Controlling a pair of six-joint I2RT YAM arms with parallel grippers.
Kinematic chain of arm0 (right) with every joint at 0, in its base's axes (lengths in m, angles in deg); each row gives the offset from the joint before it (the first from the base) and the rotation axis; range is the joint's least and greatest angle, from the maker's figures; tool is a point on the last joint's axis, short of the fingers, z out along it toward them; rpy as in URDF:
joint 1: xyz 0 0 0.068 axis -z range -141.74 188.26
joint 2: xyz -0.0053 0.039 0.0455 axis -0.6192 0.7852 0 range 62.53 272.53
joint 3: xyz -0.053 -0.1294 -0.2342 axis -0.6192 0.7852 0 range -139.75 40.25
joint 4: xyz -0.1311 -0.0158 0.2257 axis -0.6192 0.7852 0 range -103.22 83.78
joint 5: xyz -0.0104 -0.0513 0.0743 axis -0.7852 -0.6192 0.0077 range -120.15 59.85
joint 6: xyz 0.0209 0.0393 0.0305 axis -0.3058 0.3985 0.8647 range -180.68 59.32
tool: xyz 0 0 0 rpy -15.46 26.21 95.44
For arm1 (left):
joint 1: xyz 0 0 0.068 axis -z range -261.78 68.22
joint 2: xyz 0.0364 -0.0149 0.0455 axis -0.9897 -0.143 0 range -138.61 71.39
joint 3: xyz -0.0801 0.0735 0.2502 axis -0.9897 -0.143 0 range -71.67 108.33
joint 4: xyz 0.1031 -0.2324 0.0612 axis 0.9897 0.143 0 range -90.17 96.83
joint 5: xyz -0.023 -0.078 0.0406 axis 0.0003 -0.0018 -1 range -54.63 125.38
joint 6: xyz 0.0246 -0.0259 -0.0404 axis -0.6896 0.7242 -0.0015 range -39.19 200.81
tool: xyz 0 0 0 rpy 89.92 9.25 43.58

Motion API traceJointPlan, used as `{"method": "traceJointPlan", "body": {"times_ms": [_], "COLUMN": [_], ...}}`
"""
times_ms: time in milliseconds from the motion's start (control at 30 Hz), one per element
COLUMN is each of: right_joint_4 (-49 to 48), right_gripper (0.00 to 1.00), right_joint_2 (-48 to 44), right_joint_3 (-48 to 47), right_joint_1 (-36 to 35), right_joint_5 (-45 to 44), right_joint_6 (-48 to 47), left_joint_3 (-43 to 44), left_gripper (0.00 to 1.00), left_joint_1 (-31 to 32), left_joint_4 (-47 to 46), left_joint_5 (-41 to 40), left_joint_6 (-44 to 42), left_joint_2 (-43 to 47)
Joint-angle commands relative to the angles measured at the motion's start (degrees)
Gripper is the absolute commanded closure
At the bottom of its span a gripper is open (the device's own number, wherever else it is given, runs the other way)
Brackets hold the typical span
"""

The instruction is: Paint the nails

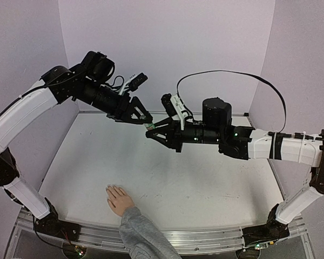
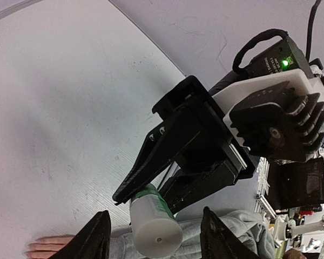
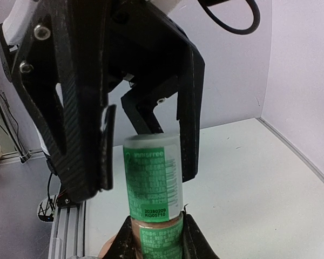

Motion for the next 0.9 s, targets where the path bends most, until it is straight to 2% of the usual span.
{"method": "traceJointPlan", "body": {"times_ms": [0,467,633,867], "right_joint_4": [-2.34,-2.33,-2.3,-2.27], "right_gripper": [1.0,1.0,1.0,1.0], "right_joint_2": [0.13,0.16,0.48,1.08], "right_joint_3": [-3.13,-3.25,-3.01,-2.61], "right_joint_1": [0.13,0.13,0.1,0.13], "right_joint_5": [1.32,0.96,0.65,-0.92], "right_joint_6": [-0.18,-0.24,-0.44,-0.56], "left_joint_3": [2.78,3.27,3.5,4.31], "left_gripper": [0.46,0.79,0.86,1.0], "left_joint_1": [-0.03,0.04,0.04,-0.2], "left_joint_4": [-0.44,-0.1,0.17,1.66], "left_joint_5": [-1.63,-1.86,-2.16,-5.45], "left_joint_6": [-0.96,-1.18,-1.35,-0.61], "left_joint_2": [0.71,0.16,0.55,1.27]}}
